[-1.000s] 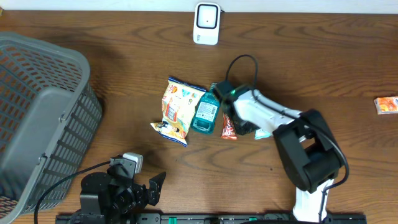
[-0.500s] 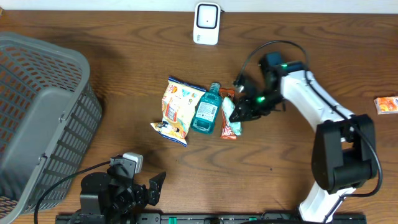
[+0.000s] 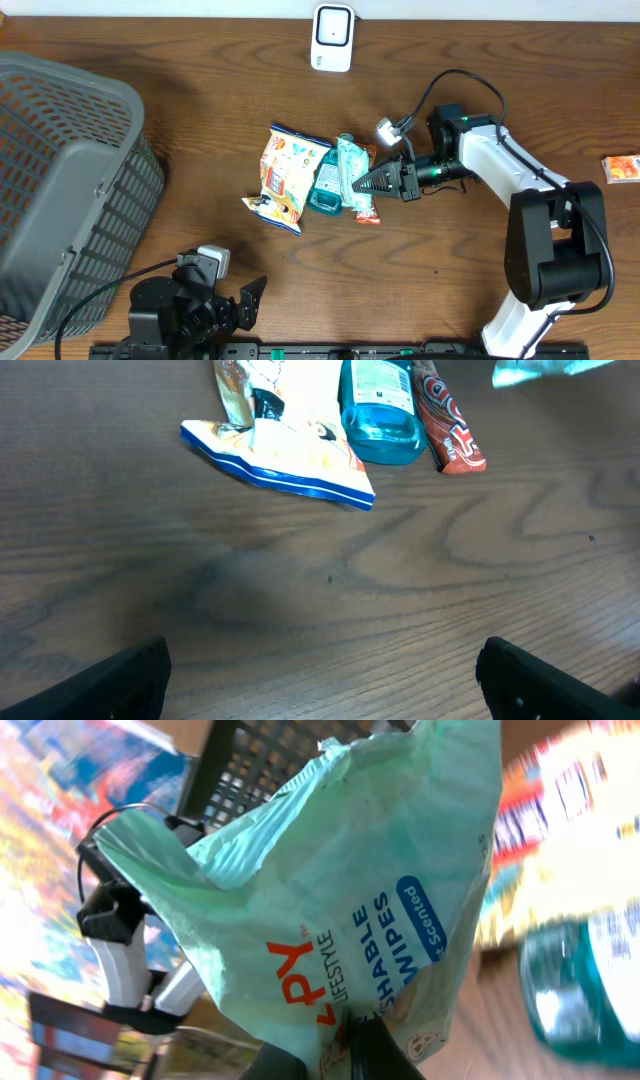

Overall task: Scan the item barcode
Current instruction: 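Lift the wipes pack and carry it toward the scanner, then hold the wipes pack over the white scanner with the right gripper, then carry the wipes pack to the table's right edge and release it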

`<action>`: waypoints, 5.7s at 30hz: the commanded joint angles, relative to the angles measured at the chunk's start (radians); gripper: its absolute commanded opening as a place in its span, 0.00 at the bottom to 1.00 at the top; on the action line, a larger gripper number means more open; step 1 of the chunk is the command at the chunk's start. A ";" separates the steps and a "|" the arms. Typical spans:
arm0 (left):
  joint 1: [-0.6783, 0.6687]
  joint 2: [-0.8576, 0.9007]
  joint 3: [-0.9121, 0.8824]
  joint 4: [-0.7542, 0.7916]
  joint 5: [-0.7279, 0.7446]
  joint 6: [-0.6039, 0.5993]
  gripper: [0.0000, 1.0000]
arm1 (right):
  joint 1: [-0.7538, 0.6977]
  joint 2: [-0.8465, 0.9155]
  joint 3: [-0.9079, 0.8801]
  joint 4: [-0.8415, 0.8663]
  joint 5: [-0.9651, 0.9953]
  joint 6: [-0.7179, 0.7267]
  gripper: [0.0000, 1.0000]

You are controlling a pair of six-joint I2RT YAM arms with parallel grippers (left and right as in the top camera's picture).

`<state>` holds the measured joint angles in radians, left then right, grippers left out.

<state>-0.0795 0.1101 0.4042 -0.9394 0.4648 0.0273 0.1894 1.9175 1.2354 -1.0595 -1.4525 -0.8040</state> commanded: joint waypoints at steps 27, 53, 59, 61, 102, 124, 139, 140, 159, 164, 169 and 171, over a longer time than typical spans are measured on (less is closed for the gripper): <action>0.002 -0.005 0.009 -0.003 -0.005 0.010 0.98 | 0.000 -0.022 0.011 -0.013 -0.110 0.446 0.01; 0.002 -0.005 0.009 -0.003 -0.005 0.010 0.98 | 0.008 -0.241 0.021 0.253 0.642 0.761 0.01; 0.002 -0.005 0.009 -0.003 -0.005 0.010 0.98 | 0.066 -0.241 0.021 0.482 0.758 0.911 0.01; 0.002 -0.005 0.009 -0.003 -0.005 0.010 0.98 | 0.082 -0.239 0.022 0.550 0.834 0.959 0.01; 0.002 -0.005 0.009 -0.003 -0.005 0.010 0.98 | 0.236 0.689 1.276 0.568 1.507 0.856 0.01; 0.002 -0.005 0.009 -0.003 -0.005 0.010 0.98 | -0.132 0.592 1.509 -0.591 1.973 1.061 0.01; 0.002 -0.005 0.009 -0.003 -0.005 0.010 0.98 | -0.599 0.592 1.057 -0.218 1.933 1.144 0.01; 0.002 -0.005 0.009 -0.003 -0.005 0.010 0.98 | -0.620 0.592 1.053 -0.214 1.900 1.144 0.05; 0.002 -0.005 0.009 -0.003 -0.005 0.010 0.98 | -0.659 0.371 1.286 -0.385 1.461 1.263 0.99; 0.002 -0.005 0.009 -0.003 -0.005 0.010 0.98 | -0.607 0.226 1.286 -0.386 1.418 1.263 0.99; 0.002 -0.005 0.009 -0.003 -0.005 0.010 0.98 | -0.527 0.084 1.286 -0.381 1.389 1.264 0.99; 0.002 -0.005 0.009 -0.003 -0.005 0.010 0.98 | -0.489 0.033 1.286 -0.376 1.389 1.264 0.99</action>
<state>-0.0795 0.1101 0.4042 -0.9394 0.4648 0.0273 -0.3424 2.0117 2.5080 -1.4384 -0.0357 0.4450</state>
